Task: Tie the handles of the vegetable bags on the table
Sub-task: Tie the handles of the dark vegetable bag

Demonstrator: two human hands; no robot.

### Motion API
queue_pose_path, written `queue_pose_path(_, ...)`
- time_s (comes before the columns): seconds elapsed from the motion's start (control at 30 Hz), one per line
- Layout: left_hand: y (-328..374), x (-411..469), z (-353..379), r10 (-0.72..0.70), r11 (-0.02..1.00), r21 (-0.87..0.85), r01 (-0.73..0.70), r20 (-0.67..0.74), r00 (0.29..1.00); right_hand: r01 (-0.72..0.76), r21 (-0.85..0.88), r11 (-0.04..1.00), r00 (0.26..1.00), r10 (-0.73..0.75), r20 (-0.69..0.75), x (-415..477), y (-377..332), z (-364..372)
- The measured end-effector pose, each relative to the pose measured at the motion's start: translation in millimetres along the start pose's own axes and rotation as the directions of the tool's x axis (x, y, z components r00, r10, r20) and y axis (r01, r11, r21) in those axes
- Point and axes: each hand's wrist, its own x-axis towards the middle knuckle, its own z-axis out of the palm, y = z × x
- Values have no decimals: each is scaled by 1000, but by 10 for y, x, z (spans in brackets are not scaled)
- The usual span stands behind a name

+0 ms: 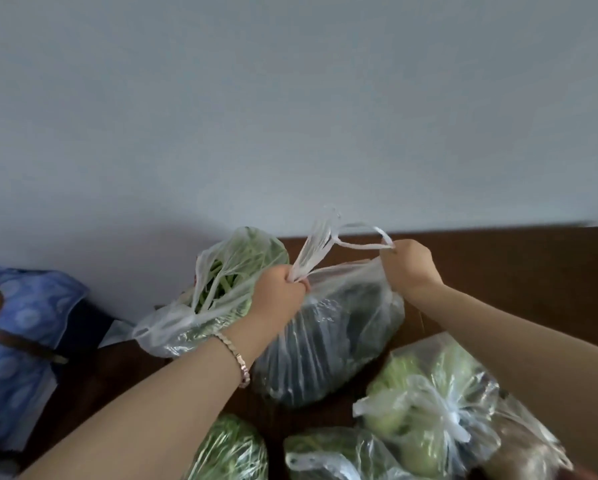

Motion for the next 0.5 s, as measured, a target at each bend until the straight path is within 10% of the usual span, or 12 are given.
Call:
queue_pose_path(0.37,-328,34,181,158,972,-192,-132,129,979,-82,229,970,979,35,203,-312,322,-207)
queue_pose_path(0.5,-780,109,214,75,997,-16,-75,410,909,9,-99,995,907,34,420,-314,478,-153)
